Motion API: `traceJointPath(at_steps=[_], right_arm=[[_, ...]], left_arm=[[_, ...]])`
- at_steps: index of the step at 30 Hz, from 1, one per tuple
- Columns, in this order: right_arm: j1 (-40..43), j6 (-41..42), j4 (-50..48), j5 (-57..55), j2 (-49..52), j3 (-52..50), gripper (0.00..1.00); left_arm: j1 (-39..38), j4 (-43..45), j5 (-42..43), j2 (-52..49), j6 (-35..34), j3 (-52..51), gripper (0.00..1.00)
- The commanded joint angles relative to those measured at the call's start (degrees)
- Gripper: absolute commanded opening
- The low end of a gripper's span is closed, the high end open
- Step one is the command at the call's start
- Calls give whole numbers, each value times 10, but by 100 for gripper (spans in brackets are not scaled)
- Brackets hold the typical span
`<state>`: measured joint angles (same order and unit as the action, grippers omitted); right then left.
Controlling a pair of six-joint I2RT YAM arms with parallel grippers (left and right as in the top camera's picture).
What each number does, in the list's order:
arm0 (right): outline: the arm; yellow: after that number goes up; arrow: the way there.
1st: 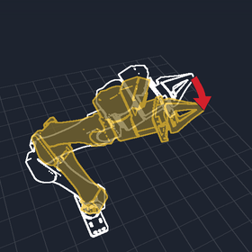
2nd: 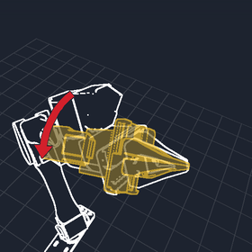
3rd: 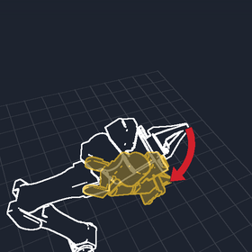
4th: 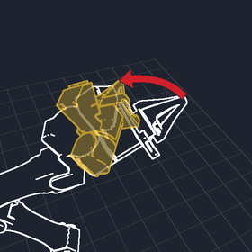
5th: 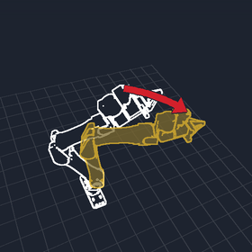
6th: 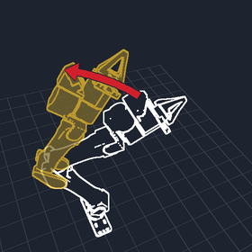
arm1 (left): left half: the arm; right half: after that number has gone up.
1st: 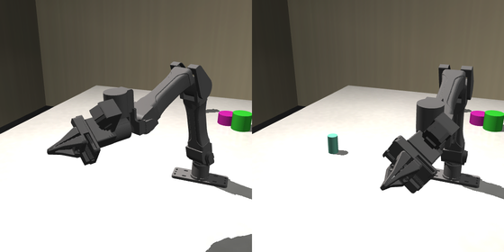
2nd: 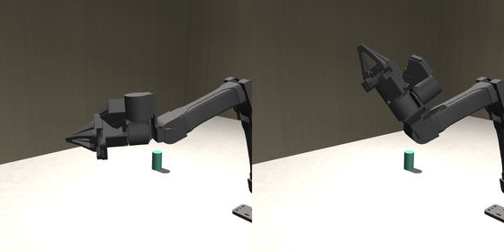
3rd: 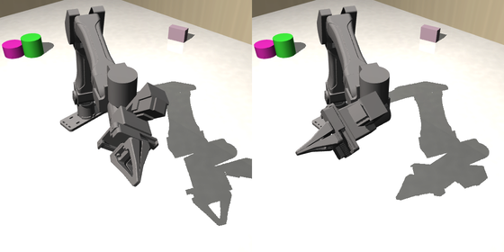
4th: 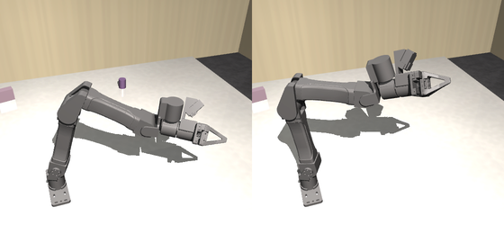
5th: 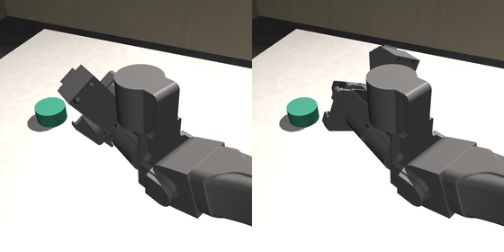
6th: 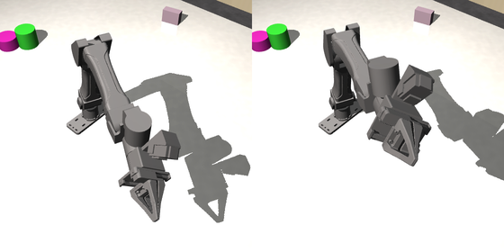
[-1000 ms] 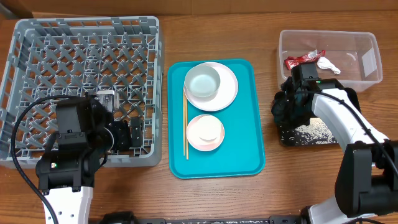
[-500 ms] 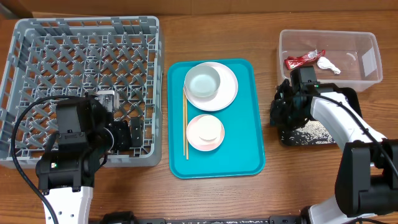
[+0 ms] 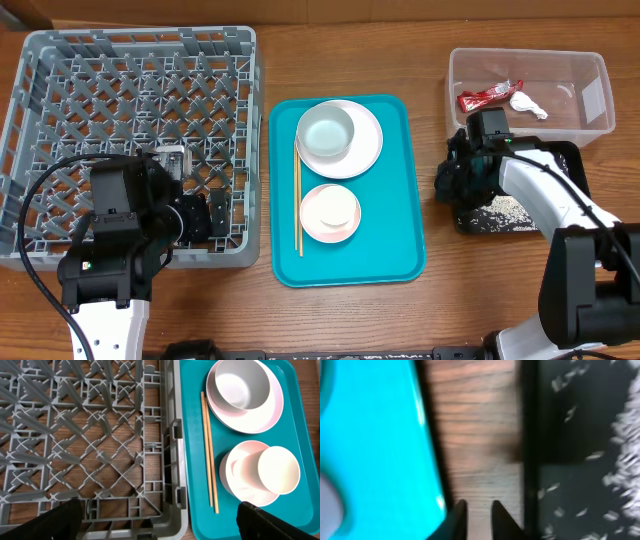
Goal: Sort waste into correct bins and load items into the dishwasher
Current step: 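Grasp the cream cup on the pink saucer with the right gripper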
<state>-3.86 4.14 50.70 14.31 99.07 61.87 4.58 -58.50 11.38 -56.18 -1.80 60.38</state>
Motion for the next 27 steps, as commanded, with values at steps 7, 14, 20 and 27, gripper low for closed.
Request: traceJointPath(at_steps=[7,14,20,27], right_arm=[[-49,-54,115,134,-95,147,41],[-186,24,111,51,-89,141,44],[-263,131,95,-60,-71,139,46],[-273,157,83,-48,-3,138,46]], left_arm=[[-1,29,7,-4,-34,13,100],[-1,29,36,-63,-60,13,100],[-2,30,113,-128,-59,13,100],[-64,33,120,-134,-26,13,100]])
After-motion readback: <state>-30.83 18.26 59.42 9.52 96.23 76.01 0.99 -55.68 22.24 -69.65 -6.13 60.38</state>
